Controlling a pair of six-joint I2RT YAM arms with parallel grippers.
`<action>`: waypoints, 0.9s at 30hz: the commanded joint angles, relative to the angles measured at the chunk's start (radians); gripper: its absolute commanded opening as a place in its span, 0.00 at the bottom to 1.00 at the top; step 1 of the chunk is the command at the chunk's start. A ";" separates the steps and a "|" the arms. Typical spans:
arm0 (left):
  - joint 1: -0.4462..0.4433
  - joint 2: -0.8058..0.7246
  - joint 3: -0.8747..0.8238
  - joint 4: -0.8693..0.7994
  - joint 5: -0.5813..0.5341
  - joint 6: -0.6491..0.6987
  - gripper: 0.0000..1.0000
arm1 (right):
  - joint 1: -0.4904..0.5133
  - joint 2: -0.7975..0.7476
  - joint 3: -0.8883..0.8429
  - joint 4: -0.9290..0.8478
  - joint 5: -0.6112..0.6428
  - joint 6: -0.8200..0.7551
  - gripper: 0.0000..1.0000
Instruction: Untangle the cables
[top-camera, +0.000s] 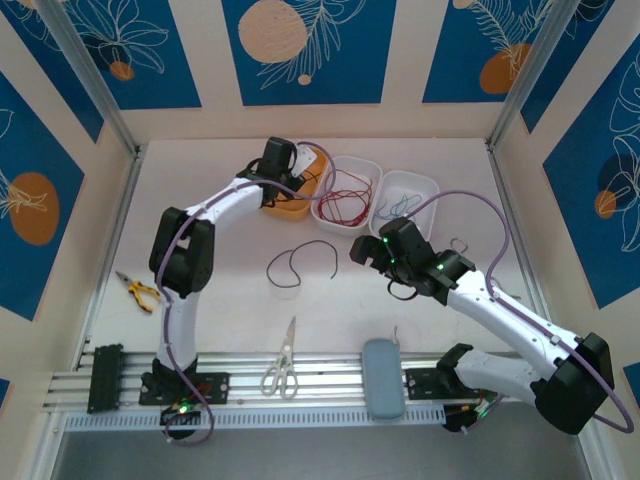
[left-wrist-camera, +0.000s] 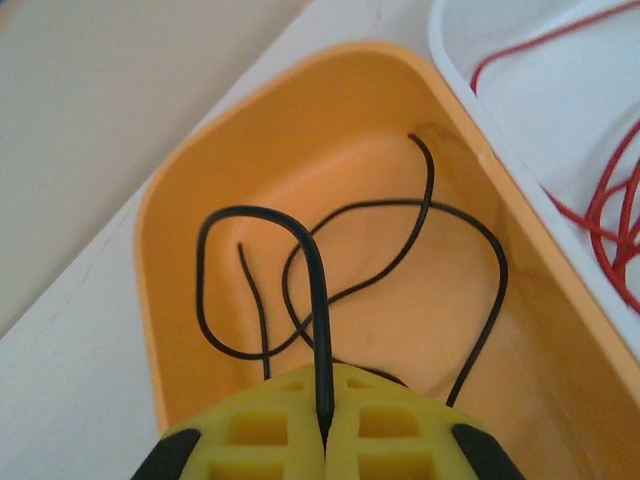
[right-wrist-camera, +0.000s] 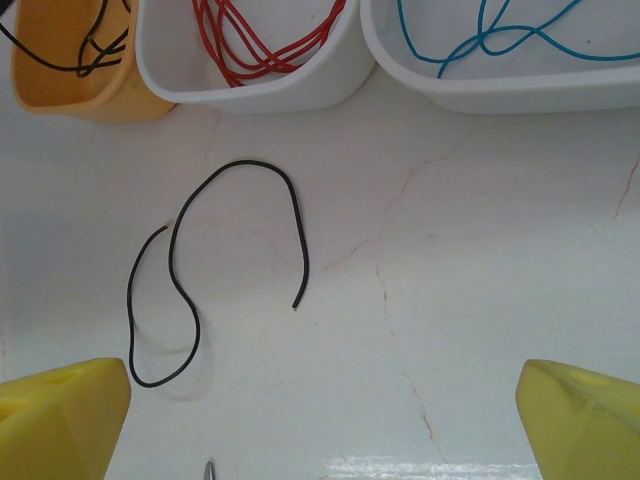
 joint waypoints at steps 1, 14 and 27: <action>0.010 0.033 0.039 -0.091 0.035 0.104 0.00 | -0.005 -0.011 -0.015 0.016 0.001 0.016 0.99; 0.010 0.167 0.192 -0.222 0.083 0.163 0.00 | -0.004 0.009 -0.006 0.002 -0.002 0.021 0.99; 0.013 0.271 0.335 -0.317 0.123 0.177 0.00 | -0.004 0.014 0.004 -0.017 0.003 0.025 0.99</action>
